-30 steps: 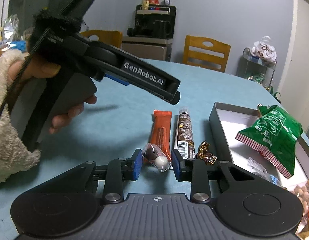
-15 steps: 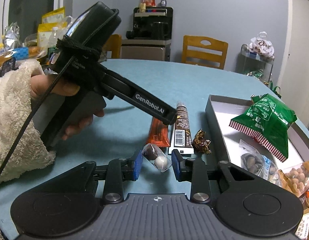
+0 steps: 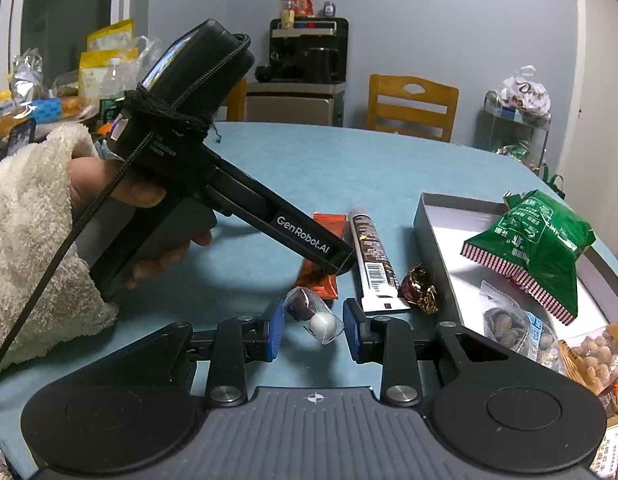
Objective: Organize snacks
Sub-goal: 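Grasp the orange bar with the left tool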
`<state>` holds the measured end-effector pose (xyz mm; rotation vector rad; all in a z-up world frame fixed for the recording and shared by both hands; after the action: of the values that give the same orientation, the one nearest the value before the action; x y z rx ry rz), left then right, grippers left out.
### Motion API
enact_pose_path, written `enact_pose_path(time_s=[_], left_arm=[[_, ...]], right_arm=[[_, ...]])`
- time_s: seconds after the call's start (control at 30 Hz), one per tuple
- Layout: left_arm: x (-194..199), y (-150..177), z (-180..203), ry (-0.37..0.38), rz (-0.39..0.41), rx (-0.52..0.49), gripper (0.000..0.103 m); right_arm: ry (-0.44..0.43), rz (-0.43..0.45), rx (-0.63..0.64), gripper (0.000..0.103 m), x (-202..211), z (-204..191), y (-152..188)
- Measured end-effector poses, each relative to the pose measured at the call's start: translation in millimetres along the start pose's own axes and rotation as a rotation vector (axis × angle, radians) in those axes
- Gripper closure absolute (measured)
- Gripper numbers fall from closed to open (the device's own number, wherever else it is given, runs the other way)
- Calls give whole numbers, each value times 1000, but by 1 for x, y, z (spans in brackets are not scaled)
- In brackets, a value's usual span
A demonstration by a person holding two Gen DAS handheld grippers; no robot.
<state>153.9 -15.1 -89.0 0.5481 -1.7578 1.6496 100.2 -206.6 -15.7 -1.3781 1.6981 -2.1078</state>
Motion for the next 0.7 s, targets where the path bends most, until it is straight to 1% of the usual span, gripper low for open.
enact_pose_path(time_s=[0.03,0.1,0.17,0.27,0.3,0.37,0.4,0.43,0.47,0.5,0.53,0.6,0.7], left_arm=[[0,0,0,3,-5,-7,23],[-1,0,2,24,-19,-11,31],[1,0,3,35,-23,-18,35],[1,0,4,37,-19,-13,37],[1,0,4,39,-15,-11,40],[1,0,6,42,-2,-12,42],[1,0,7,47,6,-19,48],[2,0,9,60,9,-22,52],[3,0,10,67,10,-22,60],[3,0,10,66,14,-24,66],[3,-1,10,68,15,-23,69],[4,-1,8,72,16,-11,78],[4,-1,5,72,17,-5,82]], right_arm=[[1,0,0,70,0,0,0],[2,-1,1,70,1,0,0],[1,-2,3,70,1,-1,0],[0,-6,7,70,1,-3,1],[0,-6,9,70,1,-3,1],[-2,-7,12,70,1,-5,1],[-2,-7,13,70,1,-5,1],[-3,-8,14,70,2,-6,1],[-3,-8,15,70,2,-6,1],[-3,-8,15,70,2,-6,1],[-3,-8,15,70,2,-6,1],[-3,-7,15,70,2,-6,1],[-2,-5,17,70,3,-6,1]])
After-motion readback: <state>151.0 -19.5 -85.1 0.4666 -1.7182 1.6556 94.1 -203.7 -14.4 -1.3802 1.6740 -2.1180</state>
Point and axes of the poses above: each gripper's, at about its wrist camera, not at the fingertips, and x roughly against the way its jaws point, z to its right, y to its underside, the point moved 8 cm from there along -x, roughly the way its jaws point, and after that the axes turned 1 degree about x, right-handed, at the moved point
